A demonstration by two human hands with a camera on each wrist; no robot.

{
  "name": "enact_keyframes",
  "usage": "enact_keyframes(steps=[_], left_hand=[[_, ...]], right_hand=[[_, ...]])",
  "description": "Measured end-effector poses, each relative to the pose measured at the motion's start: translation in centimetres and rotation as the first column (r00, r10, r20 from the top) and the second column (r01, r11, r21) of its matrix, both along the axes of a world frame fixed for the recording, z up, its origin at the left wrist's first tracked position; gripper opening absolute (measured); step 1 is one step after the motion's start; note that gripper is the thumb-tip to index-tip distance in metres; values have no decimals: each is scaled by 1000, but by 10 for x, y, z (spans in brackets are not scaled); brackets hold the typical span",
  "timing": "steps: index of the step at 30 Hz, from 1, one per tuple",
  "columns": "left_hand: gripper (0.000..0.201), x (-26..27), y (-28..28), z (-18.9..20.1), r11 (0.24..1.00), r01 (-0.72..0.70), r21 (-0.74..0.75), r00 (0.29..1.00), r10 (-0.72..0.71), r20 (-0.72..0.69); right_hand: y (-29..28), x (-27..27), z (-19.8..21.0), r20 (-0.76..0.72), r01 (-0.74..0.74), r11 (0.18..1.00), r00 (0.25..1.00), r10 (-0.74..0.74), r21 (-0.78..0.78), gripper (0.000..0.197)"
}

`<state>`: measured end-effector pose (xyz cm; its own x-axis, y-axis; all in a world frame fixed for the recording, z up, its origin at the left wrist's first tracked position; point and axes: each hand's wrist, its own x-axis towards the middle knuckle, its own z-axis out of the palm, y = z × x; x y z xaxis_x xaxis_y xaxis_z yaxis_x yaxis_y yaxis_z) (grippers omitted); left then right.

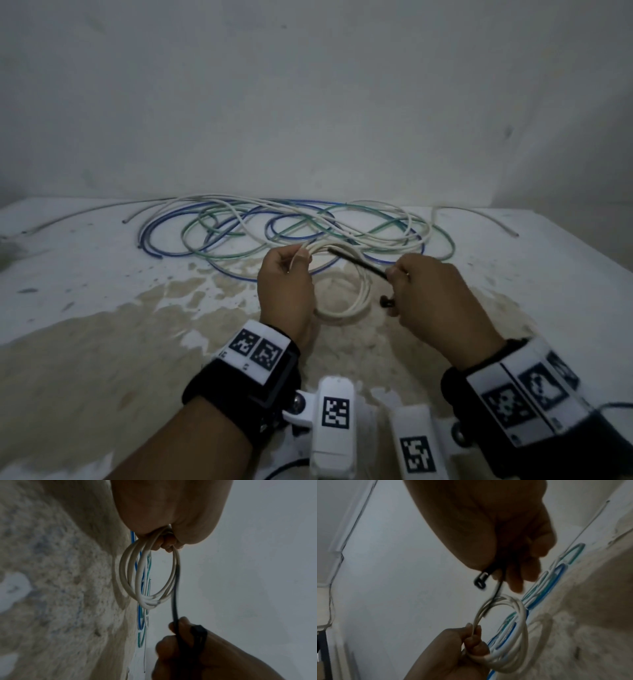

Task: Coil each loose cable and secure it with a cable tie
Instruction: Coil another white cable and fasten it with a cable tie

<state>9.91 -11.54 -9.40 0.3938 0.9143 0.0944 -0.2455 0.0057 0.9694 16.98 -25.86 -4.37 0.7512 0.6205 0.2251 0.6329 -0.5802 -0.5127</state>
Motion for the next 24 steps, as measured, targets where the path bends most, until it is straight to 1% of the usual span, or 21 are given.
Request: enact_keyframes(steps=[1,2,3,4,5,7,10,12,14,16,18,21,24], left_hand=[[13,1,0,-1,1000,-11,14,1000,11,-1],[13,2,1,-1,999,-27,24,1000,27,-3],[14,2,1,-1,998,-44,35,999,44,-7],[14,3,0,-1,997,-57,47,998,58,-12],[14,3,0,-2,996,-59,67,998,60,-18],[12,3,-2,-1,993,-22,120,999,27,-37],[12,3,-10,0,982,76,175,996,-68,-56],[15,3,-17,3,972,122,201,991,-109,-73],[16,2,-24,8,960,148,236,988,-130,-89],[15,0,-29,12,949,172,265,984,-154,-86],[15,-1,-32,16,939,202,278,979,-184,-89],[16,-2,-34,15,933,209,292,977,-190,-91],[22,-4,-35,16,922,216,321,976,-198,-87]], right_hand=[[3,1,3,-57,-31,990,998,24,-138,26],[6,2,6,-133,-72,971,990,42,-230,26],[9,2,8,-221,-112,957,974,53,-266,28],[12,1,9,-319,-146,956,946,60,-255,31],[14,-1,9,-423,-164,964,904,62,-209,34],[15,-4,5,-595,-119,992,800,76,-33,32],[18,-7,-1,-711,-4,980,688,146,197,24],[20,-9,-3,-791,92,942,573,215,323,21],[21,-13,-4,-838,175,889,451,309,423,18],[21,-17,-6,-840,218,845,378,388,488,18],[21,-18,-9,-833,241,819,354,426,521,21],[20,-19,-10,-830,284,793,338,443,539,24],[19,-18,-10,-834,355,755,273,481,551,22]])
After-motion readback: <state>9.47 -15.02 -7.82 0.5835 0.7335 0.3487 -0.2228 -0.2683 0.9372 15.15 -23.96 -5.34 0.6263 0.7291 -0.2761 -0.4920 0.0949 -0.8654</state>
